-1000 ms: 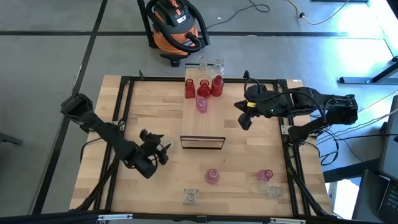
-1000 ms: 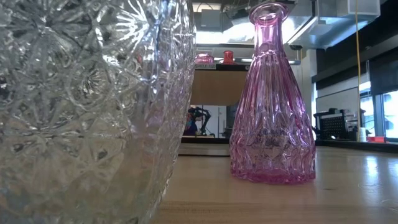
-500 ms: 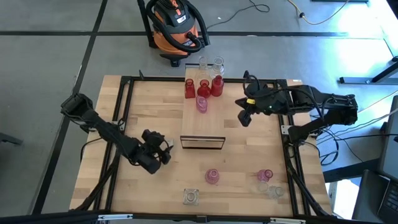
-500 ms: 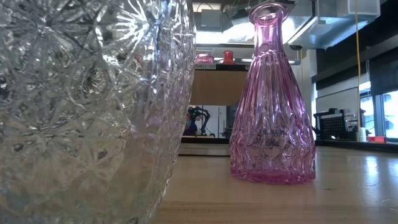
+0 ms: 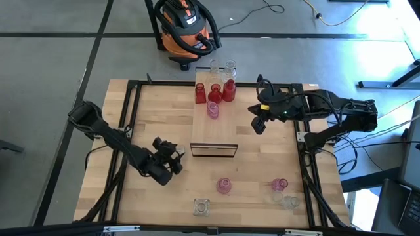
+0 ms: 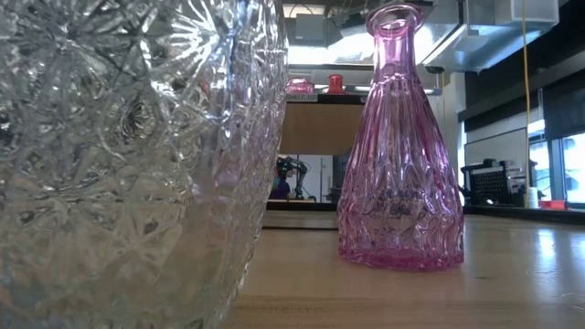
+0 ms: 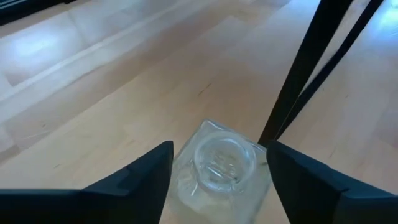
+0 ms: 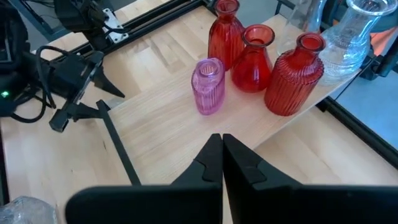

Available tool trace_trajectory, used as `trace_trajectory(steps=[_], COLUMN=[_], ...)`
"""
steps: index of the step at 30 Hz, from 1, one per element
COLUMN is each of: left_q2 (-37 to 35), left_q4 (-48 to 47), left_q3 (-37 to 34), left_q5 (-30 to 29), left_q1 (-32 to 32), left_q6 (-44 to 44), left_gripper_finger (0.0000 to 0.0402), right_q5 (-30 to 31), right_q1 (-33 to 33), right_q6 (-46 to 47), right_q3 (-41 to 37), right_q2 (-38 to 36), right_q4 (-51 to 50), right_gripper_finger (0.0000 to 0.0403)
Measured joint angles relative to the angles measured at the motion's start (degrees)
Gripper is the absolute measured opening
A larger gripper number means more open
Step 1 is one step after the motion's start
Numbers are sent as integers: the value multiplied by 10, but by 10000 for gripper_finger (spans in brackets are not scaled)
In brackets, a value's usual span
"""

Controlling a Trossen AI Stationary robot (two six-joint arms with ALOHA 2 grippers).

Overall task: Sort vases onto shelf
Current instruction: Put the transparent vase on the shelf aligned with the other transparent vases

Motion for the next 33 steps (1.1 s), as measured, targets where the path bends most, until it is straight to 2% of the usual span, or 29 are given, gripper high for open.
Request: trace_trajectory(steps=[7,15,21,24,29,33], left_q2=[1,1,-13,-41,-111,-182], left_q4=[-2,-9,-15,-56,-167,-190], left_q3=[-1,-1,-2,3,43,53], left_q5=[-12,-14,-16,-2,-16,-10], left_q1=[0,1,12,28,67,124], left_q6=[-1,1,2,15,46,126], left_gripper_finger=[203,125,123,123,123,123], right_q5=[-9,-9,-9,-9,-9,1], right_q1=[0,0,0,0,0,0], right_q6=[14,15,15,15,26,27], right_q3=[0,0,0,0,0,0], right_q2=[0,0,0,0,0,0], right_q4=[0,0,0,0,1,10], right_gripper_finger=[1,1,1,1,1,1])
